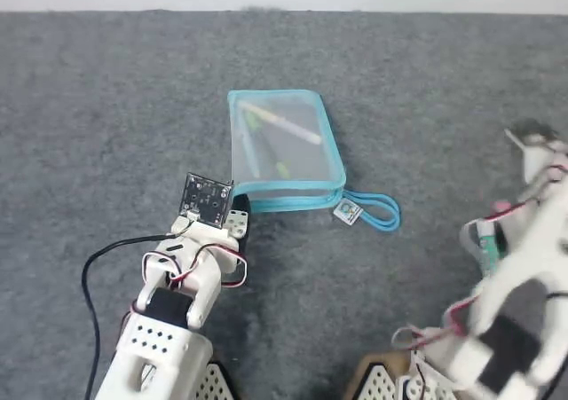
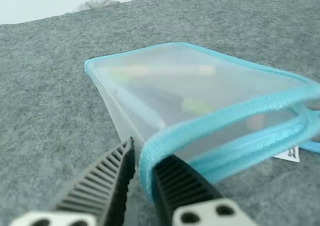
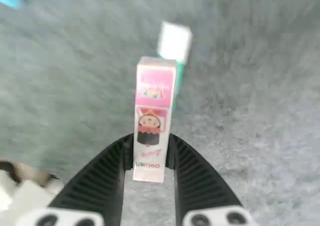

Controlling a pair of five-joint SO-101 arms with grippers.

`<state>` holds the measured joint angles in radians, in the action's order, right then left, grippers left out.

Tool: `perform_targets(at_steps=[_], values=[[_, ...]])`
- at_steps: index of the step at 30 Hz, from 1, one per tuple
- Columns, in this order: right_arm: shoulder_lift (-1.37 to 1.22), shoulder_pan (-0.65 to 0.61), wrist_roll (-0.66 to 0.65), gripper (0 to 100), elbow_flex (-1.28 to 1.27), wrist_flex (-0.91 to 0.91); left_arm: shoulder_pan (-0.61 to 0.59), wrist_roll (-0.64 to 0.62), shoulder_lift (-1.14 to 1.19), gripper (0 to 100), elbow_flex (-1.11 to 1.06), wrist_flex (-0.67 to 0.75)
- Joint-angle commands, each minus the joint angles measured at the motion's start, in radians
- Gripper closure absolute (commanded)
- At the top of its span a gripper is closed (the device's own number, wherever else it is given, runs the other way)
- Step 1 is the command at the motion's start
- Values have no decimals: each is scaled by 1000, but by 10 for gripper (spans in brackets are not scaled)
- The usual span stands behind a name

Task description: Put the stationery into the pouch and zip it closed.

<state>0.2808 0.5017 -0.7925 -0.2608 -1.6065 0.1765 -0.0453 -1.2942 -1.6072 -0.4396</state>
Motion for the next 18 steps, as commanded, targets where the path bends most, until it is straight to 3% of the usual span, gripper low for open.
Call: perform_targets(at_steps=[1, 6, 9, 12, 18], values=[[285, -291, 140, 992, 34, -127, 6, 12, -14, 988, 8, 21], [450, -792, 342, 992, -9, -186, 5, 12, -17, 988, 8, 23], [409, -1007, 391, 992, -55, -179, 5, 12, -17, 988, 8, 23], [335, -1109, 410, 992, -87, -140, 5, 12, -17, 988, 10, 23], [166, -1130, 397, 992, -87, -47, 5, 12, -17, 988, 13, 23]])
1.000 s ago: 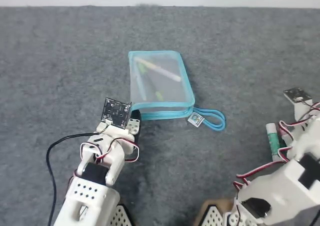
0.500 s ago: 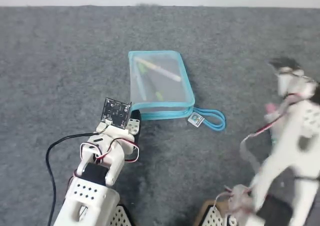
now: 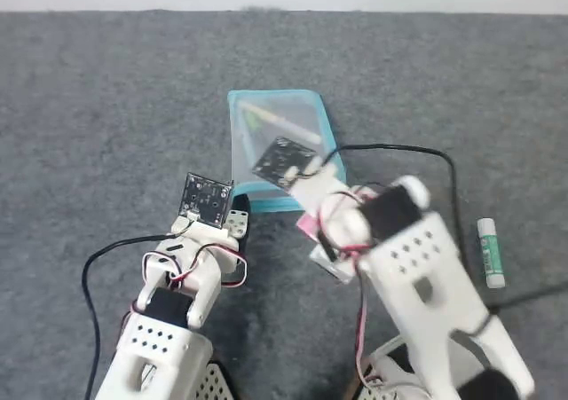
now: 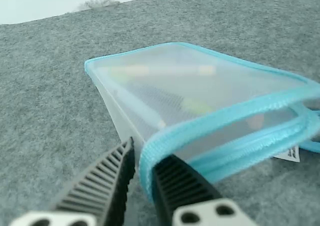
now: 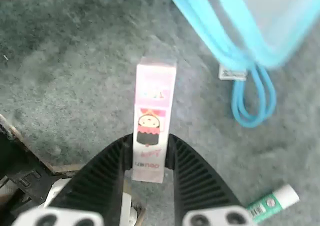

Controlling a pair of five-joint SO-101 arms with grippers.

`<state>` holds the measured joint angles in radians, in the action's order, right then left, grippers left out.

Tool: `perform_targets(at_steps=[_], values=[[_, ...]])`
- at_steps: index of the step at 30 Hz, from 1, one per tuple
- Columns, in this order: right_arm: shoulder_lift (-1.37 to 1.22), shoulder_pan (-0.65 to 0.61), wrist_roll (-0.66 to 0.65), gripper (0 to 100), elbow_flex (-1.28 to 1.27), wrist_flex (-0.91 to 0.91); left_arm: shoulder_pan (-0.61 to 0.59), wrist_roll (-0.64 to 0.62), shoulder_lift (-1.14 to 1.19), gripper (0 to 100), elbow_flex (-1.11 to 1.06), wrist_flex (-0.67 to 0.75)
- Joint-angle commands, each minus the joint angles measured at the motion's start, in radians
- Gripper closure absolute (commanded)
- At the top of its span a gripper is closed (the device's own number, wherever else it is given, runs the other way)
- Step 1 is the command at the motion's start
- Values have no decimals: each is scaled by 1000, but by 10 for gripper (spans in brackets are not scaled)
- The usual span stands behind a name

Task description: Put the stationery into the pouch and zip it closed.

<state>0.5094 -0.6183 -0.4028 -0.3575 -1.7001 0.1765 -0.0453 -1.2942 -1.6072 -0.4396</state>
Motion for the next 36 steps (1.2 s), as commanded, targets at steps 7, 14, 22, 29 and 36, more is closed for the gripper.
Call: perform_targets(at_steps=[7, 14, 22, 29, 36], values=[[-272, -7, 69, 992, 141, 87, 6, 12, -17, 988, 13, 23], [-456, 44, 91, 992, 377, 15, 11, 12, -17, 988, 12, 23], [-687, 128, 187, 992, 717, -94, 12, 12, -17, 988, 10, 23], [-808, 168, 261, 992, 853, -94, 12, 12, -17, 988, 10, 23], [-819, 170, 272, 919, 856, -94, 12, 12, -17, 988, 10, 23]])
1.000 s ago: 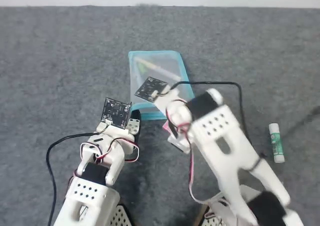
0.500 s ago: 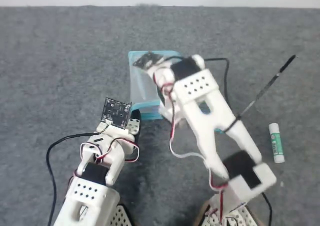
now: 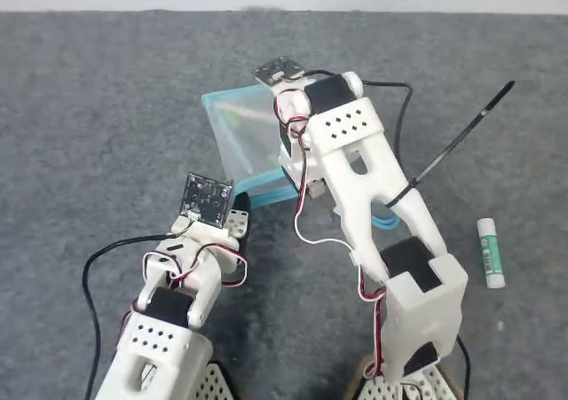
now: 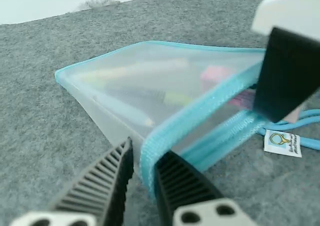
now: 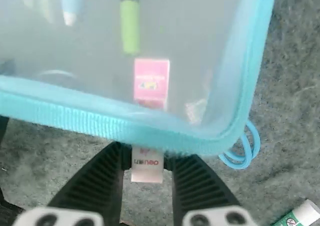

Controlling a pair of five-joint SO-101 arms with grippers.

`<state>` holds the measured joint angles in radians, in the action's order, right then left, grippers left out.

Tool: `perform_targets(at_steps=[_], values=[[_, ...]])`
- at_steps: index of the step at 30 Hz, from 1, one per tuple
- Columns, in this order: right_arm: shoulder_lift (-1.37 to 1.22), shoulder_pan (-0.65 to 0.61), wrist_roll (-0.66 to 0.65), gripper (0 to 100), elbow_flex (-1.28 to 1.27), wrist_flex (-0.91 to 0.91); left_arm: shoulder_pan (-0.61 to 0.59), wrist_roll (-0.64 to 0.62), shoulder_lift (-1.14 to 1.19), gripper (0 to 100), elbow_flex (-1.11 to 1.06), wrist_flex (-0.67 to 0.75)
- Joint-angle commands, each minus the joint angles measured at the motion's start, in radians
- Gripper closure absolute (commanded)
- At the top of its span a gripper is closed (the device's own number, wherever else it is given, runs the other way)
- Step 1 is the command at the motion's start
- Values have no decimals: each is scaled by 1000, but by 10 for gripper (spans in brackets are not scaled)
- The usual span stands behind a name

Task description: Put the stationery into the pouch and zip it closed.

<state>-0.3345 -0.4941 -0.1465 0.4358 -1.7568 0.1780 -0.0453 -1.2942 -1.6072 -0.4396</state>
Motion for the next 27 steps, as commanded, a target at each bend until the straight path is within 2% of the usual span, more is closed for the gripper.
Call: perform_targets(at_steps=[1, 3, 5, 10, 16, 21, 24, 27], values=[[27, 45, 29, 873, 63, -38, 11, 12, -17, 988, 10, 23], [28, 45, 51, 794, 63, -38, 11, 12, -17, 988, 10, 23], [28, 45, 60, 755, 63, -36, 11, 12, -17, 988, 10, 23], [27, 70, 130, 768, 112, -36, 11, 12, -17, 988, 10, 23], [65, 154, 130, 768, 133, -39, 11, 12, -17, 988, 10, 23], [205, 128, 48, 779, 61, -38, 11, 12, -17, 988, 10, 26], [329, 53, -117, 798, -29, -38, 12, 34, -17, 988, 12, 26], [463, 18, -244, 797, -158, -36, 43, 137, -17, 988, 8, 20]])
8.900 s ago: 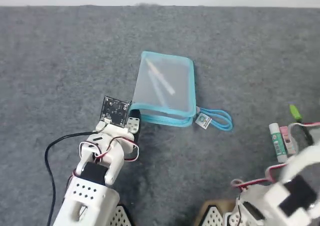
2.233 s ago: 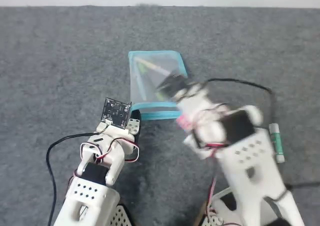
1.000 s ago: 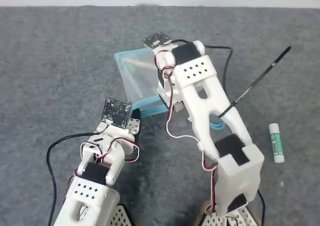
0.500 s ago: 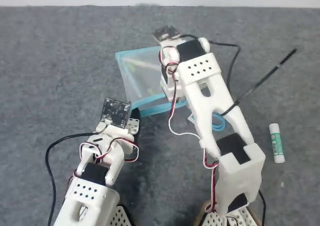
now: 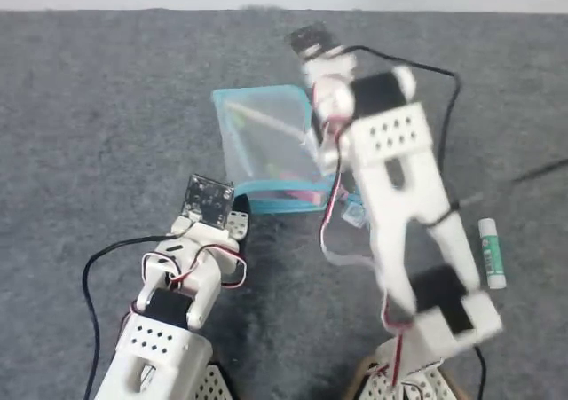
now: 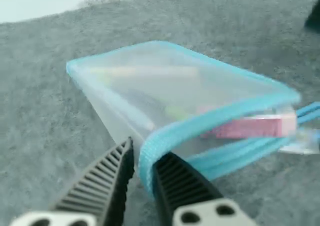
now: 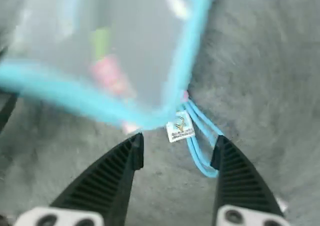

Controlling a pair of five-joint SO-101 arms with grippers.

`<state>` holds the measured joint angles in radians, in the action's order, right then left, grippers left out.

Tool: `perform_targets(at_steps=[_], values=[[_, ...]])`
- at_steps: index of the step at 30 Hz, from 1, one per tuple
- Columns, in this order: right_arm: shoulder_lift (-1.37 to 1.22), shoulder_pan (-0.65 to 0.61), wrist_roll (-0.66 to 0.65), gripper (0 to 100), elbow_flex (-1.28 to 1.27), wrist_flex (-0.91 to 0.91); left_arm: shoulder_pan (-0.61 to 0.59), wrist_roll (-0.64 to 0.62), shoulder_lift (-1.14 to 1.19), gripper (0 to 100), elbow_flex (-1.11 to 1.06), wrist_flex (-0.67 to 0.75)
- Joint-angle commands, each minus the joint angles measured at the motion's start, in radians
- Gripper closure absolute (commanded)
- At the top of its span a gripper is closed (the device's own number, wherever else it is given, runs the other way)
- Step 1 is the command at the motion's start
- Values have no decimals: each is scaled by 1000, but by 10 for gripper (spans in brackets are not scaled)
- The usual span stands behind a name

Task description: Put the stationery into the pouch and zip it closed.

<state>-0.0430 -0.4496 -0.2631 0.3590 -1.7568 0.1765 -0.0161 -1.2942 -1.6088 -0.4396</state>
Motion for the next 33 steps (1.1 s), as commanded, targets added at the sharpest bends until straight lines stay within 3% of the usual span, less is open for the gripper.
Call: perform_targets(at_steps=[1, 3, 6, 8, 10, 13, 14, 16, 18, 20, 22, 25, 26, 30, 33], values=[[211, -25, -153, 797, -130, -28, 51, 140, -18, 988, 12, 20], [278, 5, -153, 797, -233, -13, 8, 155, -18, 988, 36, 23], [357, 133, -157, 797, -414, 39, -166, 31, -18, 988, 96, 20], [384, 254, -157, 797, -535, 111, -216, -34, -12, 988, 127, -15], [384, 358, -163, 797, -647, 188, -127, -32, -14, 988, 130, -80], [360, 473, -218, 797, -772, 269, 114, 112, -18, 988, 102, -143], [352, 507, -250, 797, -798, 278, 121, 137, -18, 988, 108, -144], [349, 588, -311, 797, -836, 283, -6, 80, -18, 988, 162, -143], [348, 677, -382, 797, -850, 283, -201, -58, -12, 988, 220, -143], [340, 746, -442, 797, -858, 302, -282, -147, -9, 988, 225, -147], [338, 789, -476, 797, -867, 329, -209, -114, -9, 988, 189, -149], [338, 802, -488, 797, -893, 346, 29, 0, -18, 988, 133, -144], [338, 803, -488, 797, -902, 346, 41, -2, -18, 988, 142, -147], [338, 842, -506, 797, -922, 348, -199, -144, -9, 988, 203, -147], [338, 857, -562, 797, -931, 349, -163, -107, -9, 988, 183, -175]])
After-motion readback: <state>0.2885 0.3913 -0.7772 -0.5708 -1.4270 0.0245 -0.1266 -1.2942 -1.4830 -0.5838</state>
